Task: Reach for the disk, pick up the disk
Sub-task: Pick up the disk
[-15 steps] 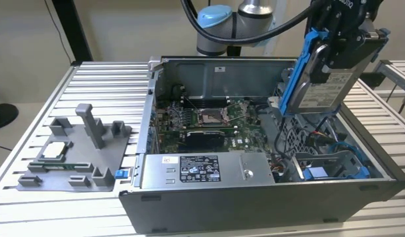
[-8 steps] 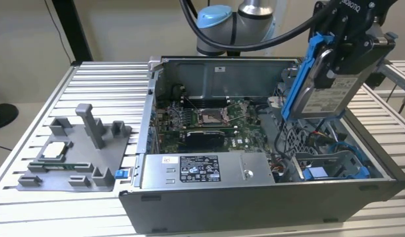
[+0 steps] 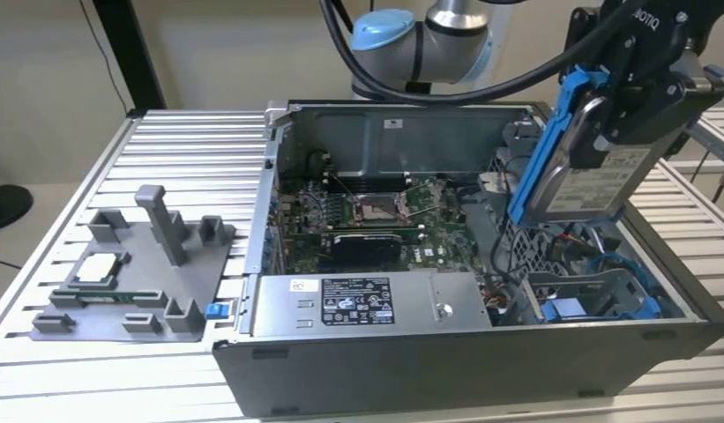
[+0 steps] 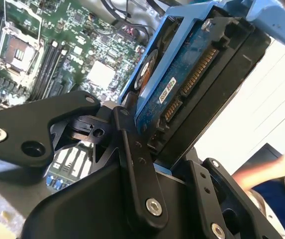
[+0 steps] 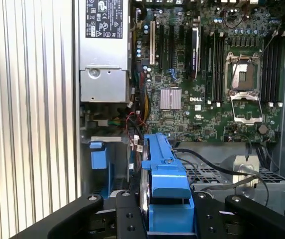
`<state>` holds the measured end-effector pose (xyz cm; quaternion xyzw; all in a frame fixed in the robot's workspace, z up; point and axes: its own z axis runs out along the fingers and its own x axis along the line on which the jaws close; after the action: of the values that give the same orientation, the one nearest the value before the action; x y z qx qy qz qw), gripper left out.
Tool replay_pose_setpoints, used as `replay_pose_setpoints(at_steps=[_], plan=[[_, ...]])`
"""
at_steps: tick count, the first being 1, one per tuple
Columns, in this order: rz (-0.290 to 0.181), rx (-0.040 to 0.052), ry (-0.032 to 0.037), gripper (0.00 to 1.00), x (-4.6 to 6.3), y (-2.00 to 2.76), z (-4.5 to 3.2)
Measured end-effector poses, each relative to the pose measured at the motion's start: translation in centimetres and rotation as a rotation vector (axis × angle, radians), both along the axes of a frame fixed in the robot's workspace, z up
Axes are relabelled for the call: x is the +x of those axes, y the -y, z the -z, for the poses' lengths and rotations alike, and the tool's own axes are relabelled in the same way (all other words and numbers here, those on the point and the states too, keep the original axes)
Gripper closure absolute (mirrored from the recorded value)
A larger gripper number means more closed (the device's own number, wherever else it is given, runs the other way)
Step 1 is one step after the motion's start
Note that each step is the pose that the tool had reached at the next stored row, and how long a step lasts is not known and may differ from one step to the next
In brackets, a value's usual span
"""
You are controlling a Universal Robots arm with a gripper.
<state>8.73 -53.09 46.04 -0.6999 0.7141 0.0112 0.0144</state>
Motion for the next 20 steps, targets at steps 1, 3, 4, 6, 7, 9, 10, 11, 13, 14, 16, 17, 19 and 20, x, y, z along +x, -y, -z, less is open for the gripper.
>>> replay_pose_setpoints(at_steps=[1,3,4,6,7,9,10,11,13,14,16,17,19,20], plan=[[0.0,0.0,-0.0003,1.0,0.04,0.15,0.0],[0.001,0.0,-0.0012,1.0,0.17,0.44,0.0],[0.001,0.0,-0.0015,1.0,0.25,0.58,0.01],[0.002,0.0,-0.0023,1.0,0.37,0.81,0.02],[0.003,0.0001,-0.0026,1.0,0.42,0.88,0.02],[0.006,-0.0001,-0.0034,1.0,0.49,1.0,0.02],[0.007,0.0001,-0.0037,1.0,0.52,1.06,0.02],[0.009,0.0001,-0.0042,1.0,0.56,1.11,0.03],[0.01,0.0,-0.0044,1.0,0.57,1.13,0.02],[0.01,0.0,-0.0044,1.0,0.58,1.13,0.02],[0.01,0.0,-0.0044,1.0,0.58,1.14,0.02],[0.01,0.0001,-0.0044,1.0,0.58,1.14,0.03],[0.013,0.0001,-0.0044,1.0,0.65,1.14,0.04],[0.017,0.0001,-0.0044,1.0,0.7,1.14,0.05]])
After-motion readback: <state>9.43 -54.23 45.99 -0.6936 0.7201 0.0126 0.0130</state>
